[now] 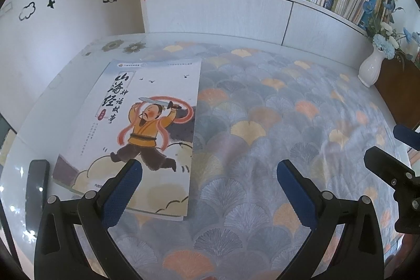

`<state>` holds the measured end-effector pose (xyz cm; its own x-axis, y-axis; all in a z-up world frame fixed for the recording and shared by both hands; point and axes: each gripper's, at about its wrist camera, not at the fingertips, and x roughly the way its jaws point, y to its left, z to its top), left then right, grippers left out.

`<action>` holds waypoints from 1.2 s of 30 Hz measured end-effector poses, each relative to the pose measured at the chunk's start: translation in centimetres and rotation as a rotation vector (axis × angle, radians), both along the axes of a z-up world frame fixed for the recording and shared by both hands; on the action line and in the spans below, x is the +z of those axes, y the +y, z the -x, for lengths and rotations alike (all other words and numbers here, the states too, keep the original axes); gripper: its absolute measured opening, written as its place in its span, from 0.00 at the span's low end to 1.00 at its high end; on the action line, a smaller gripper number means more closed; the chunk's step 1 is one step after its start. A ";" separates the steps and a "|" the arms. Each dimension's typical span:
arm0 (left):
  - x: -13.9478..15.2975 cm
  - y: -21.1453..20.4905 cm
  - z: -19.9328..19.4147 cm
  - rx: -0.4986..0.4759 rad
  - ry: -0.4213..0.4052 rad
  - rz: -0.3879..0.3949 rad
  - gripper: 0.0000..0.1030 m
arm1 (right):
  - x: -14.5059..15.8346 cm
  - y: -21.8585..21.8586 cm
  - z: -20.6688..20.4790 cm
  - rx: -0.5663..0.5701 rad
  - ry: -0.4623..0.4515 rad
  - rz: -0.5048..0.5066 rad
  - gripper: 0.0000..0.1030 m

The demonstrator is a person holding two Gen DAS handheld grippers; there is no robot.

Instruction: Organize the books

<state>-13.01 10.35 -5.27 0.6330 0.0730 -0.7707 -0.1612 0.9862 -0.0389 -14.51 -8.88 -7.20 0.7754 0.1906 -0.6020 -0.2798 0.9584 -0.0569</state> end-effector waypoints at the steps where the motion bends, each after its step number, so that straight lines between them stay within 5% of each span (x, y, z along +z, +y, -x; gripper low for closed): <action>1: 0.0 0.0 0.0 -0.002 -0.001 0.002 0.99 | 0.0 0.0 0.0 -0.002 0.001 0.001 1.00; 36: 0.0 -0.4 -0.8 -0.025 -0.011 0.009 0.99 | 0.0 -1.2 0.0 -0.033 -0.003 -0.030 1.00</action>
